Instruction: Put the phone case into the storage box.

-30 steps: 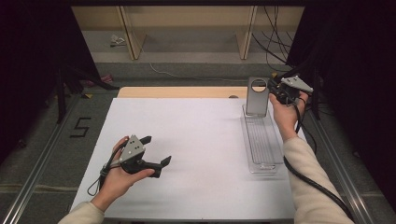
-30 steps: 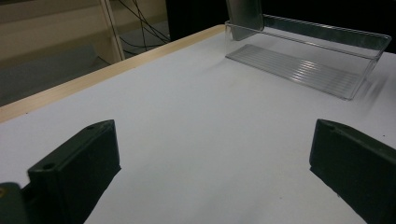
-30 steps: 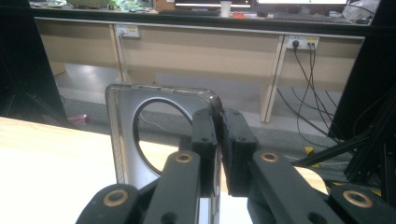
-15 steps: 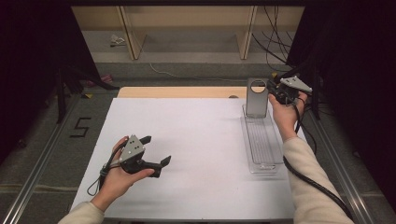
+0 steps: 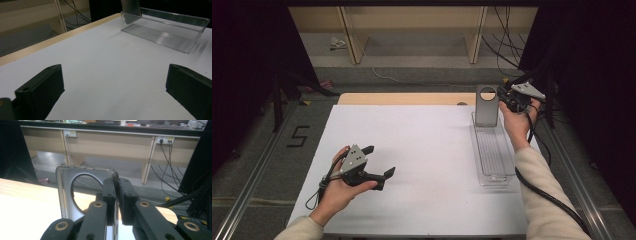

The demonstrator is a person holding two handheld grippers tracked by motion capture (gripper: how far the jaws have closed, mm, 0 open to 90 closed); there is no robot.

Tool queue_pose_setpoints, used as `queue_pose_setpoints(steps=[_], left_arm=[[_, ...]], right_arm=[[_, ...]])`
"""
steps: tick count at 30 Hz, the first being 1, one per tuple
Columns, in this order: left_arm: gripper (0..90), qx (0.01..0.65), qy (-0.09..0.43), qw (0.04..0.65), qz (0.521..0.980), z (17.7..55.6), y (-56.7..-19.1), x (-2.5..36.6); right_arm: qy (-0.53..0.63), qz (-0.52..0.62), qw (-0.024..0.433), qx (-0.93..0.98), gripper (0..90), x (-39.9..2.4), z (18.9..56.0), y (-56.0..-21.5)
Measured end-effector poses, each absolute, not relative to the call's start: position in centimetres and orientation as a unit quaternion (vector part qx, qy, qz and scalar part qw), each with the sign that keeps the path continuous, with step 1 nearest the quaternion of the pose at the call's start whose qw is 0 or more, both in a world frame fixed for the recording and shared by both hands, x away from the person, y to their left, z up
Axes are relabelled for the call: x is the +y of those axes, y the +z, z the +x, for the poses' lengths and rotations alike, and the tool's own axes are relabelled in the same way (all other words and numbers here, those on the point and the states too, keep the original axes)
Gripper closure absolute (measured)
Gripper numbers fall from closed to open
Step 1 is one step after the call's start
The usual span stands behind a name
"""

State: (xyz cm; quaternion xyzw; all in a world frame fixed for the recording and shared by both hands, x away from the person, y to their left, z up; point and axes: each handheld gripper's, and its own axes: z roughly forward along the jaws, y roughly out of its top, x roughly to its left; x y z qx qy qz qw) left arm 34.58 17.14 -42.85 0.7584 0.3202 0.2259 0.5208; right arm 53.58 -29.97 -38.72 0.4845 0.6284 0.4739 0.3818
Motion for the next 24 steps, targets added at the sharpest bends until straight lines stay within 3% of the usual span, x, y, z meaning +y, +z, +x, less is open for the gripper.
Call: queue_pose_setpoints(steps=[24], left_arm=[[1.1,0.321,0.226,0.521,0.758,34.59,-42.86,17.13]], right_arm=[[0.472,0.484,0.379,0.632,84.8,-29.88,53.69,-39.00]])
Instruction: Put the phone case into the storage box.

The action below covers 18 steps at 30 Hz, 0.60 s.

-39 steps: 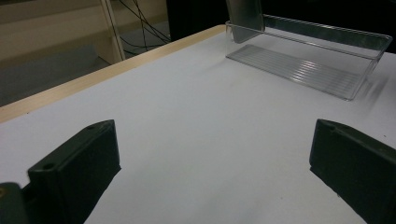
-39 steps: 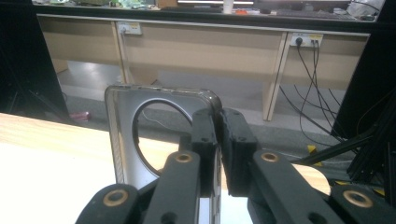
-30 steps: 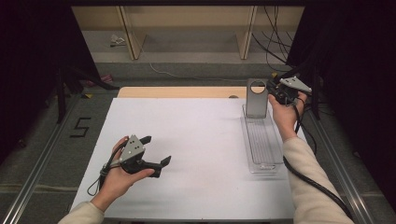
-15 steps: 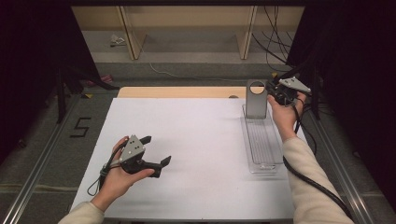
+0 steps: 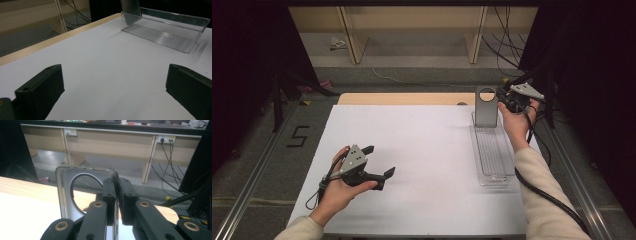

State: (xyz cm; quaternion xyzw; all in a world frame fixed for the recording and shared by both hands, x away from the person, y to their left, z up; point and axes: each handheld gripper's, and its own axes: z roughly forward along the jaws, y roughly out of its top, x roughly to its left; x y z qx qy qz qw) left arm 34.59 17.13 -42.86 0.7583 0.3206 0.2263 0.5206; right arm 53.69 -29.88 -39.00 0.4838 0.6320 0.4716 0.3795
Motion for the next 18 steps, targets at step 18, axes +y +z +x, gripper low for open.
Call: queue_pose_setpoints(steps=[18], left_arm=[[1.1,0.321,0.226,0.521,0.758,34.59,-42.86,17.13]], right_arm=[[0.470,0.485,0.374,0.635,84.6,-29.70,53.91,-39.48]])
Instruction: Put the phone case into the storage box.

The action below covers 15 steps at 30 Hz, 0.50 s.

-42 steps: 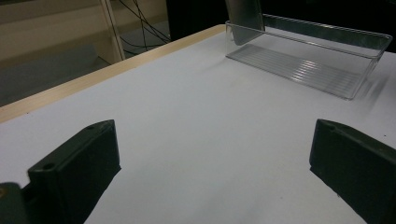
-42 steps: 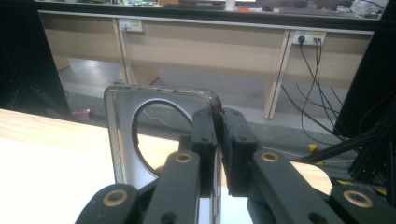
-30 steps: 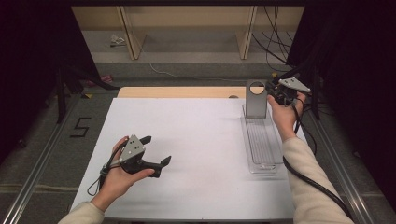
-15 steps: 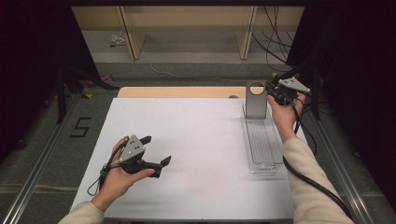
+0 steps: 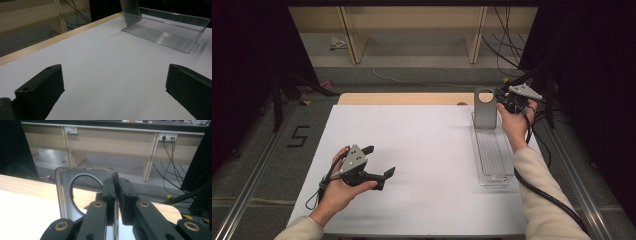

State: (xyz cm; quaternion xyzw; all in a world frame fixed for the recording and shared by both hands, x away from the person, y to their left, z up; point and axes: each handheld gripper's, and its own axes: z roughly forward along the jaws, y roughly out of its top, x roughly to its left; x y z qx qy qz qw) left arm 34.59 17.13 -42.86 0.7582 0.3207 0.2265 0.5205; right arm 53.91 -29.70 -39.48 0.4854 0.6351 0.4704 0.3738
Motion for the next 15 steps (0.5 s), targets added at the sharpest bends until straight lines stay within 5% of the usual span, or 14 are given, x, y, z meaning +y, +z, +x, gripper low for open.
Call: queue_pose_setpoints(steps=[15], left_arm=[[1.1,0.321,0.226,0.521,0.758,34.60,-42.86,17.17]], right_arm=[[0.460,0.492,0.373,0.638,86.6,-29.85,54.23,-40.24]])
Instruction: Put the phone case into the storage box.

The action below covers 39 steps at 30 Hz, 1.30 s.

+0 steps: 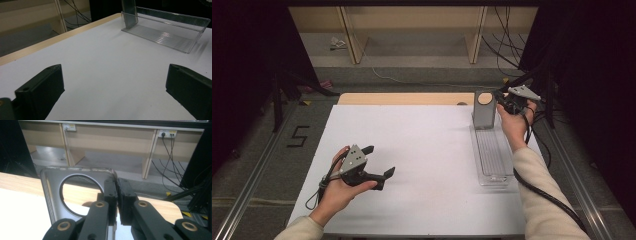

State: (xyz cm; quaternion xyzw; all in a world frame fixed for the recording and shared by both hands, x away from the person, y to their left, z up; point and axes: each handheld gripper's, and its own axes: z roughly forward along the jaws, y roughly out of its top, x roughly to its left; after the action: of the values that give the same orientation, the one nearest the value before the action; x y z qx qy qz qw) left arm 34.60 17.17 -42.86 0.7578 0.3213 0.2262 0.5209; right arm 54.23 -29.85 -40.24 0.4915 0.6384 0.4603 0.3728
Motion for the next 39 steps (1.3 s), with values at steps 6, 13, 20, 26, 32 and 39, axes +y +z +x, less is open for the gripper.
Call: queue_pose_setpoints(steps=[6,13,20,26,32,39], left_arm=[[1.1,0.322,0.225,0.521,0.758,34.61,-42.89,17.16],[1.1,0.322,0.225,0.521,0.758,34.62,-42.89,17.16],[1.1,0.322,0.224,0.522,0.758,34.64,-42.91,17.15],[1.1,0.322,0.224,0.521,0.758,34.64,-42.91,17.15],[1.1,0.322,0.224,0.521,0.758,34.65,-42.91,17.17],[1.1,0.322,0.225,0.521,0.758,34.62,-42.89,17.17]], right_arm=[[0.456,0.496,0.372,0.638,87.0,-30.03,54.30,-40.51],[0.451,0.503,0.375,0.635,87.2,-30.35,54.31,-40.66],[0.448,0.509,0.374,0.633,86.7,-30.46,54.34,-40.81],[0.446,0.511,0.373,0.633,83.4,-30.43,54.41,-40.94],[0.444,0.515,0.370,0.633,80.0,-30.53,54.47,-41.07],[0.446,0.519,0.367,0.631,74.3,-30.63,54.45,-41.00]])
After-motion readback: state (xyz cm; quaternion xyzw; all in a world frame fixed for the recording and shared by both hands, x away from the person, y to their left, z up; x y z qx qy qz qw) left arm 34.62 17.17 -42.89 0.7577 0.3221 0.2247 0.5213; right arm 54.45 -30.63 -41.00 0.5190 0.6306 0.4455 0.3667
